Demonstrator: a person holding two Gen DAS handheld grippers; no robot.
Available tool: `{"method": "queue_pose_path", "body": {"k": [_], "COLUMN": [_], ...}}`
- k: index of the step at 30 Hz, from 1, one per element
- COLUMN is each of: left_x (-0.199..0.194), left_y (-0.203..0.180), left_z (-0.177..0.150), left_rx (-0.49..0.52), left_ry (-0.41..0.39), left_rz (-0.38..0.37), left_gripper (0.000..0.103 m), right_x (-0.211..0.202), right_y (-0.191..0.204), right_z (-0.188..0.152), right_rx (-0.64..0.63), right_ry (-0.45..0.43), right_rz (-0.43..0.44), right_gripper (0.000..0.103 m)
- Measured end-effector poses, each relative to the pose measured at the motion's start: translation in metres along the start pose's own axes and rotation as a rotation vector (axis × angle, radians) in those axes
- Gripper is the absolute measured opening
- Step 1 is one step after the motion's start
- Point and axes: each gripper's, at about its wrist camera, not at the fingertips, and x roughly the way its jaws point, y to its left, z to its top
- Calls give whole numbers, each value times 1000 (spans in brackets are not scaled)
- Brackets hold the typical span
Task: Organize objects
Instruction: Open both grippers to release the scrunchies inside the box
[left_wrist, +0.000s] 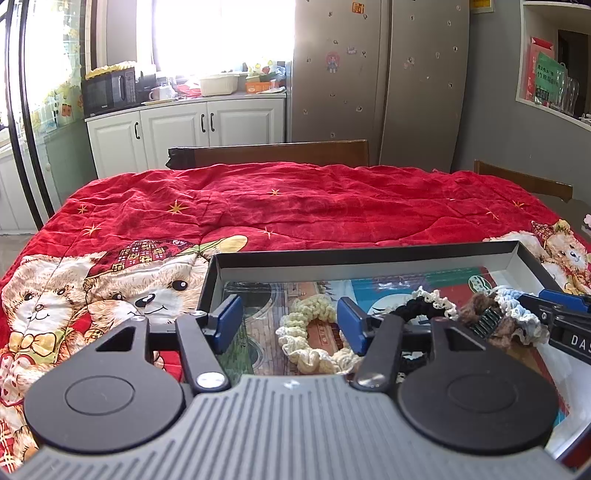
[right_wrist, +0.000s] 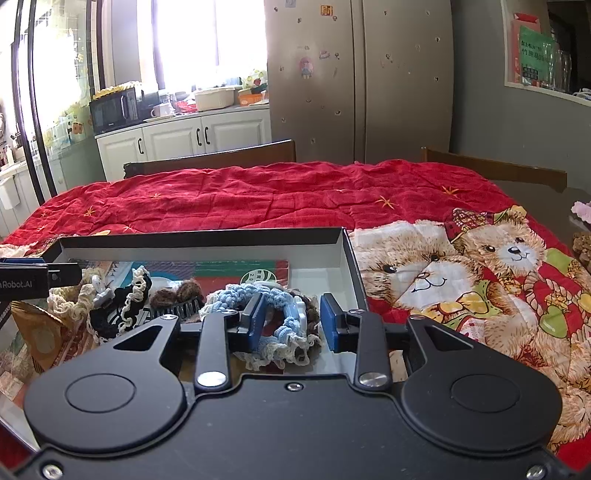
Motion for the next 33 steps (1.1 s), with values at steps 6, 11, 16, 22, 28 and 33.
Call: {"method": "queue_pose_path", "body": {"k": [6, 11, 16, 22, 28, 33], "left_x": [-8, -22, -37, -52, -72, -93], "left_y": [-2, -3, -5, -4, -4, -1], "left_z": [0, 4, 5, 4, 2, -2], "left_rx": [17, 23, 38, 58, 81, 110], "left_ry": [-43, -69, -77, -79, -94, -115], "left_rz": [21, 9, 12, 12, 11, 16], "left_gripper": [75, 76, 79, 79, 80, 82], "right_x": [-4, -10, -18, -29, -51, -71], "right_y": [1, -1, -2, 1, 3, 9], "right_z": [0, 0, 2, 3, 4, 1], "right_rx": [-8, -5, -9, -43, -66, -105], "right_ry": [-22, -38, -53, -64, -73, -84], "right_rz": [2, -8, -11, -21, -11, 1], "right_gripper": [37, 39, 41, 41, 42, 43]}}
